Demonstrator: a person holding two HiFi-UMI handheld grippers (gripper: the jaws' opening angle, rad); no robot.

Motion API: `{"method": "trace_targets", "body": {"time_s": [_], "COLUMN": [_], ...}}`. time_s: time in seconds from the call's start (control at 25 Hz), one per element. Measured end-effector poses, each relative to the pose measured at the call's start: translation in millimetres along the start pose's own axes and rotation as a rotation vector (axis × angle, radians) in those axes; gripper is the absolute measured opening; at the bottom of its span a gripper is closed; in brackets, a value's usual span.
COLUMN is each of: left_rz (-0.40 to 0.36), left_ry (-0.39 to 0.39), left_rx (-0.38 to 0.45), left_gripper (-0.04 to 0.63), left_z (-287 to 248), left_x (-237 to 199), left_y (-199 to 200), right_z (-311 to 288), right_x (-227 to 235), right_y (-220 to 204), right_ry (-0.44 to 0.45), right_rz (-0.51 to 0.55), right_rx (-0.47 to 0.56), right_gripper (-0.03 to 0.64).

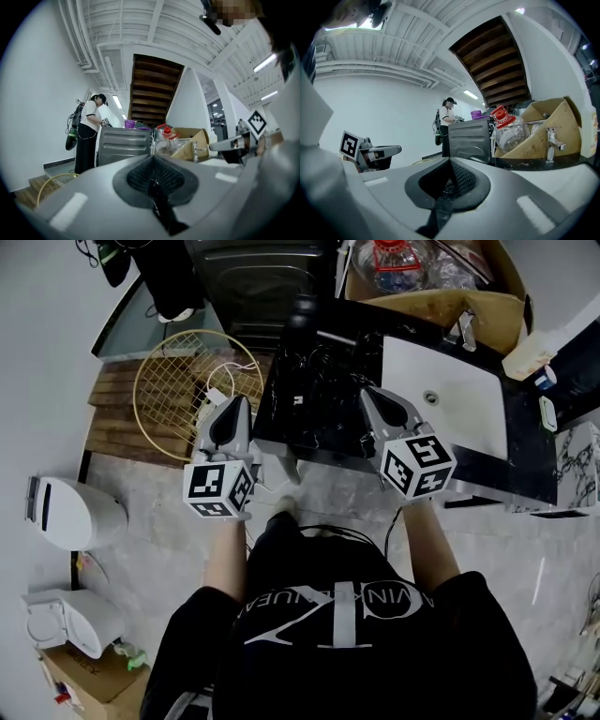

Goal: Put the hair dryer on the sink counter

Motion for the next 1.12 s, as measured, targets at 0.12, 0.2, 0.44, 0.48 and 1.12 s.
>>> {"method": "trace_targets", "body": {"time_s": [0.12,0.2,0.44,0.48,1.12], "left_rz": [-0.011,-0.018,-0.04,-0.047,-0.032], "left_ry": [0.005,0.009,0.008,0.009,0.041], "left_rx": [0.015,0.023,0.036,0.038,0.05], "left_gripper": [0.0,0.0,0.0,0.0,0.0], "left_z": [3.3,5.7,11.5,11.8,19.8], "left_x": [2.7,4.9,7.5,7.4,2.0], "left_y": [4.8,7.6,14.6,15.7,18.0], "right_z": [4.3,7.3,14.0,14.4,14.3], "right_x": [0.8,0.9,1.0,1.3,-2.3], "right_y": [3.4,5.3,10.3,10.9,9.3], "right_ry": [-0.005,-0.006,-0.024,-0.027,-0.014], "right_rz": [-0.002,-0.002,0.005,0.005,-0.012], "right_rx": [0.021,0.029,0.051,0.054,0.08], "right_gripper": [0.002,0.002,0.002,0.002,0.002]}}
Point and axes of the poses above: the fingertips, and each gripper's own axes: z backward along the fingers, x to its right, y out of its top, the point moved 4 cm from there along z, backward along the fingers, and after that the axes turned 12 degrees about z, right-handed, at the moved point
